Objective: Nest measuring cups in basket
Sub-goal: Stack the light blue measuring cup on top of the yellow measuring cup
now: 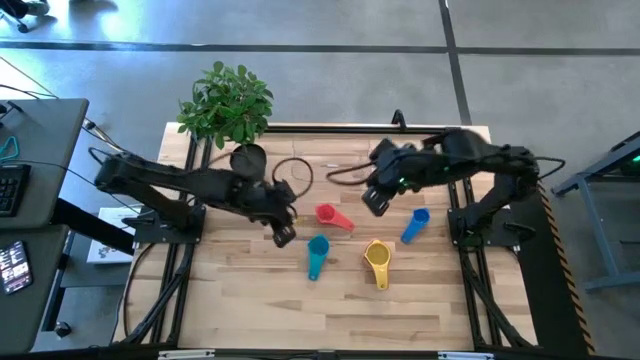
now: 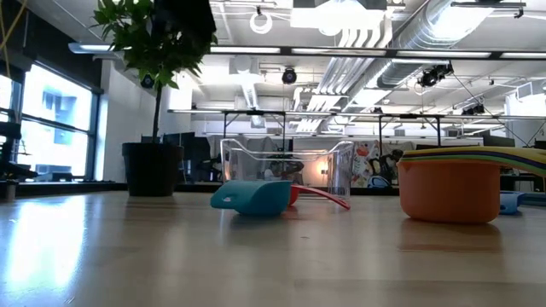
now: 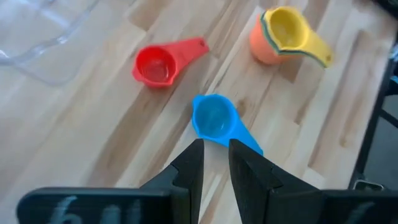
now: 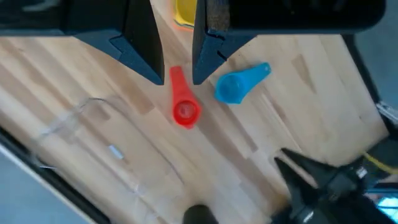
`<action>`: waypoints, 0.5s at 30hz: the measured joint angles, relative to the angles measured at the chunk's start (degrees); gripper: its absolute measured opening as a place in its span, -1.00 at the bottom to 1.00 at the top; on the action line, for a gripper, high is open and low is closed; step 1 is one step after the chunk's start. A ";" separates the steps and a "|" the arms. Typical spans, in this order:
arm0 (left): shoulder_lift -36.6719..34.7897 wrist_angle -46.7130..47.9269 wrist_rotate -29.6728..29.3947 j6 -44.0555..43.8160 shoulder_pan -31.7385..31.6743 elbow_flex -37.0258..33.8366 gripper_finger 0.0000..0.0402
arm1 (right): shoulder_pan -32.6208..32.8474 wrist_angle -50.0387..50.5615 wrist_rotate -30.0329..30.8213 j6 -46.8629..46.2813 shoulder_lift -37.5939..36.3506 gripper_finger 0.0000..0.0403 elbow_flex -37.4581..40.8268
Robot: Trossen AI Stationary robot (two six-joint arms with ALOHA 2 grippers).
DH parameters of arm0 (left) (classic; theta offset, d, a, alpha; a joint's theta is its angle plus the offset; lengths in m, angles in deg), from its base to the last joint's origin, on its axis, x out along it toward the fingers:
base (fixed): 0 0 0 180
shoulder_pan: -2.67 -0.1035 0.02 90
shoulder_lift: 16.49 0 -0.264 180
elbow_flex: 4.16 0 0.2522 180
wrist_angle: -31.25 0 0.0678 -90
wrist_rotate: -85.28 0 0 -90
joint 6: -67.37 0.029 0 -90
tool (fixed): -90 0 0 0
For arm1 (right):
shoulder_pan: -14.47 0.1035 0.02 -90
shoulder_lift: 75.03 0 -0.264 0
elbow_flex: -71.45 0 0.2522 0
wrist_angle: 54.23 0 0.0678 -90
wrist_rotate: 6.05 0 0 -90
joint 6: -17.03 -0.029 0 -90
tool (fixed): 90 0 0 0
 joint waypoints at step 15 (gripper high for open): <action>-12.73 10.48 -1.51 6.98 1.81 -0.02 -0.68 | 3.63 -5.42 -3.16 -14.24 13.45 -0.30 0.00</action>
